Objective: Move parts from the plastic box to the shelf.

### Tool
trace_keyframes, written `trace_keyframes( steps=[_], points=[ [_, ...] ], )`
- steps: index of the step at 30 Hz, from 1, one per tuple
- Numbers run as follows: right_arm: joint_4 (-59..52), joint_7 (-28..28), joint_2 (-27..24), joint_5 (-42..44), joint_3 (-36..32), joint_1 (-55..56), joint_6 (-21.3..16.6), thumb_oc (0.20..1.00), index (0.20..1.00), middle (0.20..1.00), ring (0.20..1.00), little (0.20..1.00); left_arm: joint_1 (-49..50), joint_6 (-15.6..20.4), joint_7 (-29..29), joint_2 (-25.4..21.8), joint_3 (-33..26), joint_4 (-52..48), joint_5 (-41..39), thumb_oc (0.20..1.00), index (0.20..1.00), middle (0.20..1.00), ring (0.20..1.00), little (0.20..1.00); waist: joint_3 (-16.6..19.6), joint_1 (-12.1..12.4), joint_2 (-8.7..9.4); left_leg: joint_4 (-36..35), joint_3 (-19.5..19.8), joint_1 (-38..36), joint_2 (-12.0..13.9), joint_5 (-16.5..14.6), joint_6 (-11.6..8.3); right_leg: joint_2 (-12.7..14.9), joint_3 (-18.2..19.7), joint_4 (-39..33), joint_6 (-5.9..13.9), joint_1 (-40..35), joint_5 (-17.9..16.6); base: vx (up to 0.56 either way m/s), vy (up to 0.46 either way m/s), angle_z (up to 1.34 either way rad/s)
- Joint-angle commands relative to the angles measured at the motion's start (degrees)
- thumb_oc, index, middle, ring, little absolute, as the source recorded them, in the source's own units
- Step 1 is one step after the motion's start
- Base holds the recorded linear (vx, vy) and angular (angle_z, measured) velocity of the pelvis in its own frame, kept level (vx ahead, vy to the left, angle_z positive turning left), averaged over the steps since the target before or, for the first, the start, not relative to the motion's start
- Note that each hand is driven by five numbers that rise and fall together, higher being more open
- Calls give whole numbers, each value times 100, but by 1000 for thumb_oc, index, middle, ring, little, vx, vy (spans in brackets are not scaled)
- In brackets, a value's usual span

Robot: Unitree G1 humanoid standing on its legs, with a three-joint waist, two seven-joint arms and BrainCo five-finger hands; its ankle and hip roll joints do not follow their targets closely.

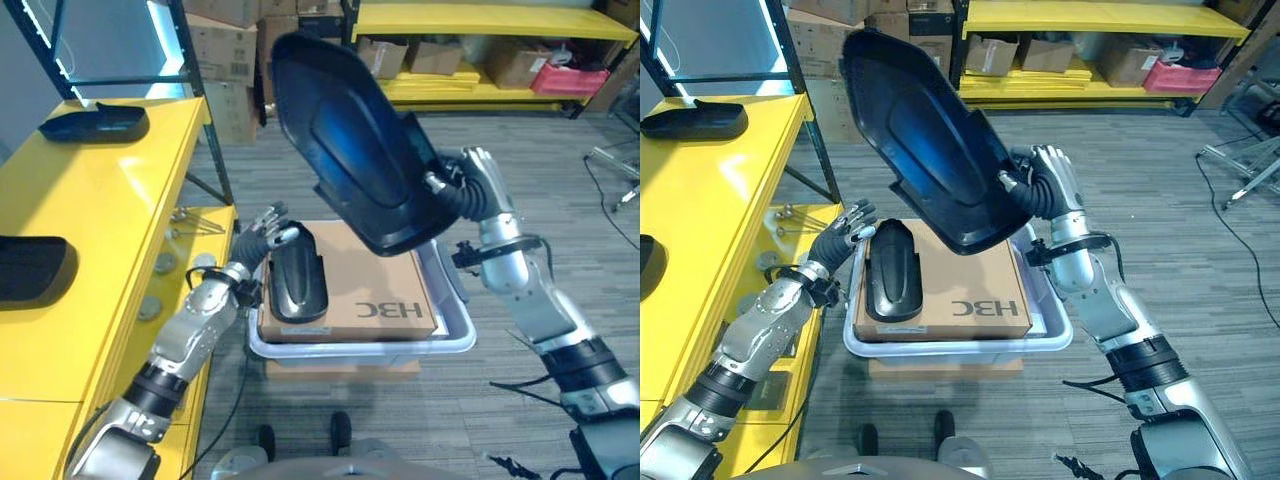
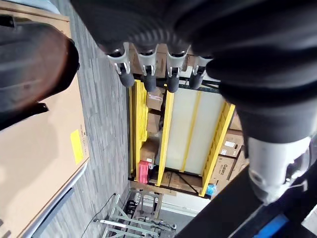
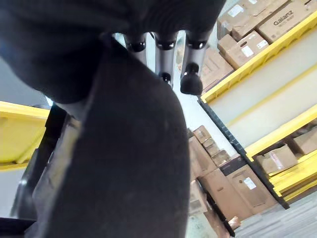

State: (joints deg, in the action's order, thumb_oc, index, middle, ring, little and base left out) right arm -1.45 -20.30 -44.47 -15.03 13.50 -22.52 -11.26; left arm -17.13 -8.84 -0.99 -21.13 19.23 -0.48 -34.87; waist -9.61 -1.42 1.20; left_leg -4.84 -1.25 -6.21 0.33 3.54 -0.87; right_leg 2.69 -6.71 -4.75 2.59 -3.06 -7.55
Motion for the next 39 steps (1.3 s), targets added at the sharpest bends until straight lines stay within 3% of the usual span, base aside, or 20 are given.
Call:
trace_keyframes(
  steps=[1, 7, 13, 18, 19, 20, 21, 25, 29, 35, 39],
  points=[
    [-156, -123, 141, 383, 21, -603, -362, 200, 200, 200, 200, 200, -419, 420, 84, 137, 247, 268, -192, 1000, 1000, 1000, 1000, 1000, 340, 85, 68, -16, -336, -203, 132, -382, -8, 86, -205, -25, 271, -435, 525, 0, 0, 0],
    [-158, 128, 410, 460, 380, -667, -427, 200, 200, 200, 200, 200, -526, 621, 189, 233, 349, 107, -465, 1000, 1000, 1000, 1000, 1000, 348, 99, 64, -16, -324, -232, 123, -411, 6, 105, -196, -25, 279, -442, 527, 11, 5, 0],
    [-17, 345, 789, 399, 789, -559, -549, 200, 200, 200, 200, 200, -611, 1135, 204, 362, 424, -250, -533, 1000, 1000, 1000, 1000, 1000, 336, 126, 63, -16, -257, -236, 99, -413, 24, 118, -203, -25, 272, -459, 519, 0, 0, 0],
    [3, 286, 1034, 498, 994, -486, -735, 200, 200, 200, 200, 200, -652, 1139, 18, 365, 478, -369, -314, 1000, 1000, 1000, 1000, 1000, 323, 148, 69, -16, -231, -238, 90, -415, 39, 125, -216, -25, 270, -465, 510, 0, 0, 0],
    [-38, 271, 1086, 459, 1011, -464, -794, 200, 200, 200, 200, 200, -652, 1129, 0, 357, 500, -354, -322, 696, 696, 696, 696, 696, 327, 150, 68, -16, -232, -241, 87, -422, 42, 126, -218, -25, 271, -466, 514, 0, 0, 0],
    [-72, 254, 1109, 445, 1022, -450, -818, 200, 200, 200, 200, 200, -633, 1098, 2, 348, 483, -365, -293, 511, 511, 511, 511, 511, 327, 157, 65, -16, -229, -242, 85, -424, 45, 126, -215, -25, 270, -465, 515, 0, 0, 0],
    [-148, 210, 1162, 427, 1041, -426, -878, 200, 200, 200, 200, 200, -594, 967, -73, 327, 461, -393, -62, 200, 200, 200, 200, 200, 330, 170, 57, -16, -224, -241, 81, -426, 50, 125, -210, -25, 268, -464, 516, 0, 0, 0],
    [-443, 239, 1243, 441, 1037, -415, -1079, 200, 200, 200, 200, 200, -560, 716, -102, 224, 493, -262, 276, 200, 200, 200, 200, 200, 327, 191, 36, -16, -220, -249, 70, -434, 66, 124, -206, -25, 279, -459, 515, 0, 0, 0],
    [-638, 340, 1258, 561, 1076, -409, -1159, 200, 200, 200, 200, 200, -550, 759, -12, 186, 552, -107, 342, 200, 200, 200, 200, 200, 330, 201, 35, -16, -215, -250, 57, -442, 72, 128, -203, -25, 291, -455, 514, 0, 0, 0],
    [-767, 742, 1585, 1280, 1368, -248, -968, 200, 200, 200, 200, 200, -629, 1053, -149, 290, 659, -140, 343, 200, 200, 200, 200, 200, 310, 191, 30, -16, -208, -245, 42, -442, 98, 145, -213, -25, 292, -444, 507, 0, 0, 0],
    [-768, 979, 2062, 1705, 1691, 120, -789, 200, 200, 200, 200, 200, -618, 1589, -785, 419, 661, -206, 424, 200, 200, 200, 200, 200, 270, 177, 27, -16, -194, -221, 27, -430, 113, 153, -219, -25, 281, -431, 504, 0, 0, 0]
  ],
)
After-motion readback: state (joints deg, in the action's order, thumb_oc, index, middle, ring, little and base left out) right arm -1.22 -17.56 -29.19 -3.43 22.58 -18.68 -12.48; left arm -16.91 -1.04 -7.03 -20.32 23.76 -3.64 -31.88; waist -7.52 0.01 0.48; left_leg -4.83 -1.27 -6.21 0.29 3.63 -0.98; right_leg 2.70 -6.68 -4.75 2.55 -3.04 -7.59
